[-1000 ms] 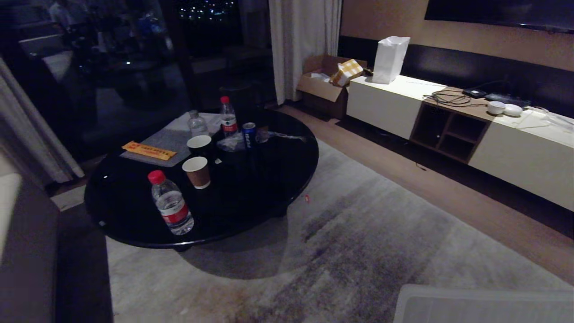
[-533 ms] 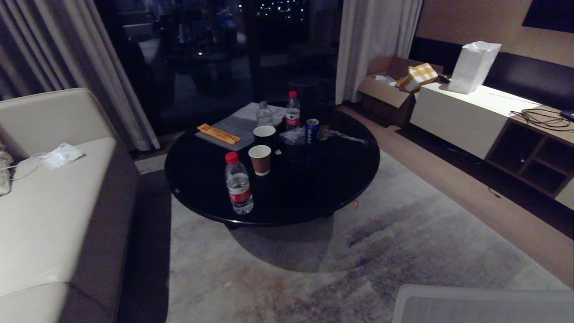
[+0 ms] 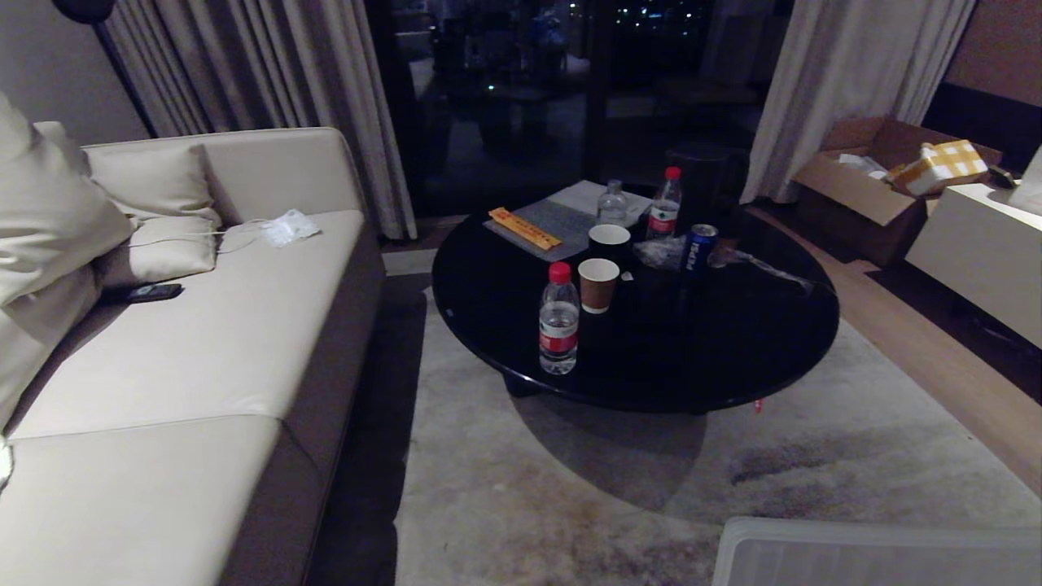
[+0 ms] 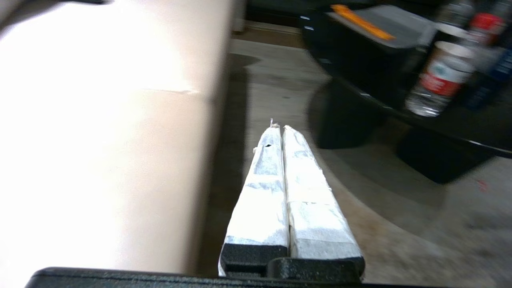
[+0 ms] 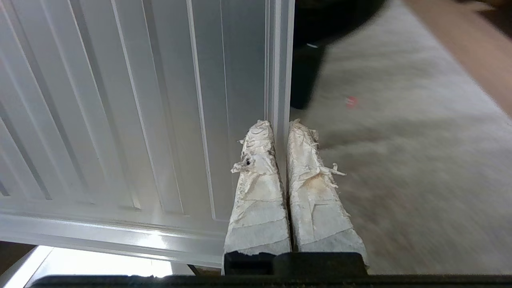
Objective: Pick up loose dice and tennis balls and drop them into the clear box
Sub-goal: Close the lid
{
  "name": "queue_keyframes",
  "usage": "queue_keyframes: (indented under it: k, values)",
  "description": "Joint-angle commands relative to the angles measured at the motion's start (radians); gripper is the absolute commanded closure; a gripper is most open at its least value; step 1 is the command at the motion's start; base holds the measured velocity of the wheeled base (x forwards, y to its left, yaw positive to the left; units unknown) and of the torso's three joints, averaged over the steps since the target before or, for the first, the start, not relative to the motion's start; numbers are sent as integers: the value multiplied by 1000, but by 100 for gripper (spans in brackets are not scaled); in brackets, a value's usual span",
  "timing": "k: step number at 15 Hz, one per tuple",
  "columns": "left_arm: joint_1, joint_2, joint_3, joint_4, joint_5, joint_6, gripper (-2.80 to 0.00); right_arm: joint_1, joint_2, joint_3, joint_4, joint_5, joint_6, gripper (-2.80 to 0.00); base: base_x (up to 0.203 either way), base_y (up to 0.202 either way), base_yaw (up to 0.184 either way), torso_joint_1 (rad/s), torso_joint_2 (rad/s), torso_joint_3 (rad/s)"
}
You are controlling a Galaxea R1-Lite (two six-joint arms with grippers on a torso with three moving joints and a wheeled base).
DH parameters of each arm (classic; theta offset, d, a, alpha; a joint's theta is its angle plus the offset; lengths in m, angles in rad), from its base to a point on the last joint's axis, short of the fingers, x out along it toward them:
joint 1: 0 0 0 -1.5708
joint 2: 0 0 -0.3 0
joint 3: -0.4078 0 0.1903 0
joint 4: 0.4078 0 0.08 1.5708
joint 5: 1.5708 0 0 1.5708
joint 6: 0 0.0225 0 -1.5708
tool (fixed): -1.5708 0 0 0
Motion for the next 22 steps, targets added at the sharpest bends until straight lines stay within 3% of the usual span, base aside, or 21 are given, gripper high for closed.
queue_keyframes:
  k: [1, 9, 22]
  values:
    - [0, 2, 2, 0, 1, -2, 0, 0, 0, 0, 1, 1, 0, 0, -2, -4, 134, 4, 2, 1]
    - [0, 2, 2, 0, 1, -3, 0, 0, 1, 0, 1, 1, 1, 0, -11, -1, 11, 0, 1, 0]
    - [0, 0, 2, 0, 1, -3, 0, 0, 0, 1, 1, 1, 2, 0, -183, 0, -1, 2, 3, 2]
